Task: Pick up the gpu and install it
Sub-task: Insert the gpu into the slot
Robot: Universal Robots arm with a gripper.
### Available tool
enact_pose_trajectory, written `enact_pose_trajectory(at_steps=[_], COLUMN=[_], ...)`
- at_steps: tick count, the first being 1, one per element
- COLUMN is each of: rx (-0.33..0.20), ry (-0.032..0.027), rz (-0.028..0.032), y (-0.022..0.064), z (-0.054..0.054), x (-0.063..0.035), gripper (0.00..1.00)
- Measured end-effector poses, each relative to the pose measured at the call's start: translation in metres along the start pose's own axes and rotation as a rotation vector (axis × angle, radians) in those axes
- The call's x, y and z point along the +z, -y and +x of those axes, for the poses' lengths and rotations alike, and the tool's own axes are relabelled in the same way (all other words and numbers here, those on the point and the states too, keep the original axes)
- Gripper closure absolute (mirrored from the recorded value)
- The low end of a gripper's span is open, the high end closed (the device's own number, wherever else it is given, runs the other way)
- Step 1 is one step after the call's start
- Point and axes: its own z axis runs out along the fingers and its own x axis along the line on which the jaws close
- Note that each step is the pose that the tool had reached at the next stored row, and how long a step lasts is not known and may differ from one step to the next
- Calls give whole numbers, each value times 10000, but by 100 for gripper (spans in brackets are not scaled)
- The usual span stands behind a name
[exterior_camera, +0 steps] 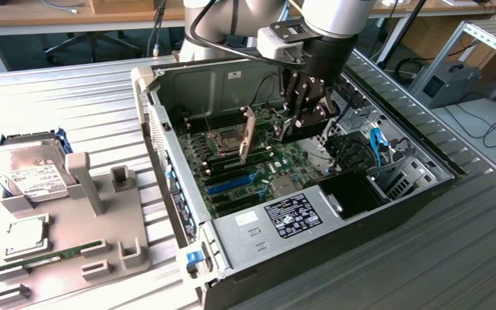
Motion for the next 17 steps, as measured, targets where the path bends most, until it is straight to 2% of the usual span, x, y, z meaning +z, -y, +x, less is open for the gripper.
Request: enact_pose_trajectory(at_steps=[17], rx=[0], ry=[1], rz=[0], y=[0], z=[40], x=[10], gripper=[74])
